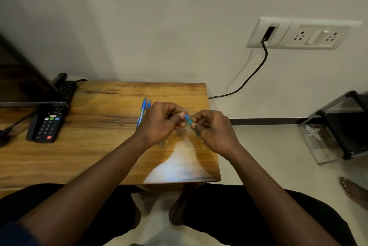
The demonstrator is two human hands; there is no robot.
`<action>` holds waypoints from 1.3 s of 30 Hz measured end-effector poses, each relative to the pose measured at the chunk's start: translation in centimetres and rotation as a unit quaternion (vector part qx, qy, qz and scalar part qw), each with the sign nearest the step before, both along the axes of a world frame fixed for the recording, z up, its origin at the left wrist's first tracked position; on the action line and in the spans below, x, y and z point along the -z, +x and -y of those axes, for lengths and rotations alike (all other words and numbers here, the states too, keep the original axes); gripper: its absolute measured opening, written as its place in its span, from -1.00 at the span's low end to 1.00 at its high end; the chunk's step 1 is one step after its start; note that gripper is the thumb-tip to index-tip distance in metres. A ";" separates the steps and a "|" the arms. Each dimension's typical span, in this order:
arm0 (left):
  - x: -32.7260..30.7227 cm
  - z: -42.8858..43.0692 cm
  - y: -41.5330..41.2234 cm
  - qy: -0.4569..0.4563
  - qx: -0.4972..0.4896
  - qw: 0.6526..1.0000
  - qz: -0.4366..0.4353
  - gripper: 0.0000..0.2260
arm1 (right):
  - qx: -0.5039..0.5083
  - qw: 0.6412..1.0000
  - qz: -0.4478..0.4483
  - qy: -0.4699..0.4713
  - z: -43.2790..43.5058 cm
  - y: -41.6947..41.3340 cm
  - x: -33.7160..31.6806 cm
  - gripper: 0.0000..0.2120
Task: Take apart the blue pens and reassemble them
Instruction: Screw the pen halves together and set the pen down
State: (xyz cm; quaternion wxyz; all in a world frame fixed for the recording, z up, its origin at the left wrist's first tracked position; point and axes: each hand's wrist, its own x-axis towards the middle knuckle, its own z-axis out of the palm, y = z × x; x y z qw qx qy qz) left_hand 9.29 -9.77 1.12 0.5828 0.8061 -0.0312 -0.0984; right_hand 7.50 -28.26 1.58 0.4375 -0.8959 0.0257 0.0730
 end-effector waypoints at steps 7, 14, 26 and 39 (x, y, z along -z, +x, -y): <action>-0.5 -0.8 0.0 0.138 0.037 0.986 0.089 -0.88 | -0.008 1.000 0.013 -0.007 -0.3 0.1 -0.2 -0.92; -0.4 -0.2 0.1 0.035 0.001 0.999 0.035 -0.90 | 0.021 0.998 0.018 0.057 -0.8 -0.2 0.7 -0.95; -0.9 -2.1 0.1 0.122 0.010 0.991 0.048 -0.76 | 0.143 0.985 -0.036 0.091 -1.0 1.3 1.7 -0.94; -0.8 -5.0 -0.1 0.206 0.007 0.978 0.037 -0.79 | 0.165 0.984 -0.061 -0.008 -1.1 1.6 5.1 -0.82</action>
